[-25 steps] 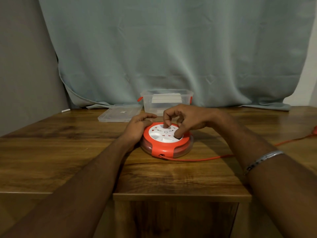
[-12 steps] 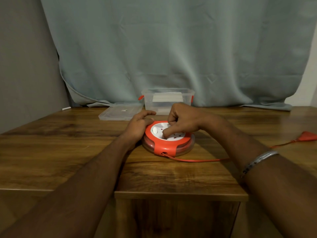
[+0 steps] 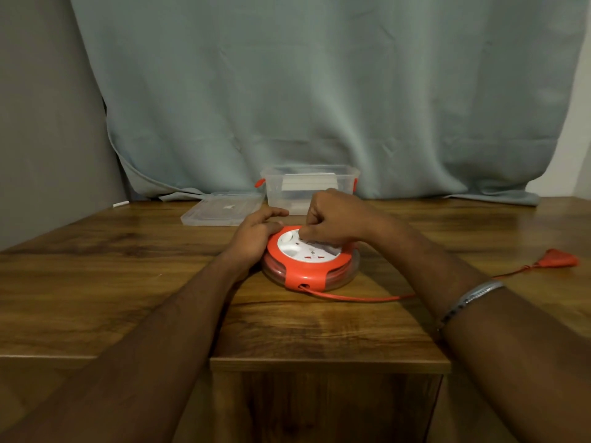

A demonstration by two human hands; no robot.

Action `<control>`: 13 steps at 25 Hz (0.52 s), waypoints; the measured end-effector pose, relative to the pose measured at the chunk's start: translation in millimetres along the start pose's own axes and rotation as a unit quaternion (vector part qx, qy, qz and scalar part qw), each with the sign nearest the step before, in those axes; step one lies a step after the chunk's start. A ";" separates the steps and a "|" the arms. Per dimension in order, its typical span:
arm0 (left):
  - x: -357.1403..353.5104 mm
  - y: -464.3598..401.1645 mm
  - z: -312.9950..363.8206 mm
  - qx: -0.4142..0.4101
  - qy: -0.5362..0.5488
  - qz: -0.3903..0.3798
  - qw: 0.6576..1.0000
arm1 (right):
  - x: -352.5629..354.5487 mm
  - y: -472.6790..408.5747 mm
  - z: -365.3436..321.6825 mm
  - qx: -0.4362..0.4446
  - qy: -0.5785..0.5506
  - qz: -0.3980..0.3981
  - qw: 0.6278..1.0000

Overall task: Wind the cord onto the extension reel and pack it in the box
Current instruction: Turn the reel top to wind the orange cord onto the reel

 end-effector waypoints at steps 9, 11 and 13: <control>0.3 3.3 3.2 0.003 -0.004 -0.004 1.000 | 8.9 8.7 26.3 0.034 -0.233 -0.148 0.961; 0.2 4.0 4.3 0.005 -0.004 -0.008 1.000 | 8.6 9.5 26.1 0.031 -0.250 -0.149 0.956; 1.0 5.8 6.2 0.004 -0.010 -0.010 1.000 | 9.0 10.1 25.4 0.035 -0.263 -0.148 0.953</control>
Point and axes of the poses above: each hand's wrist, its own y-axis away from the middle knuckle, its own x-axis out of the back of the hand, z = x × y, the point moved 2 cm from there along -y, towards the middle knuckle, and after that the axes turned 2 degrees about x, right-handed, at the moved point
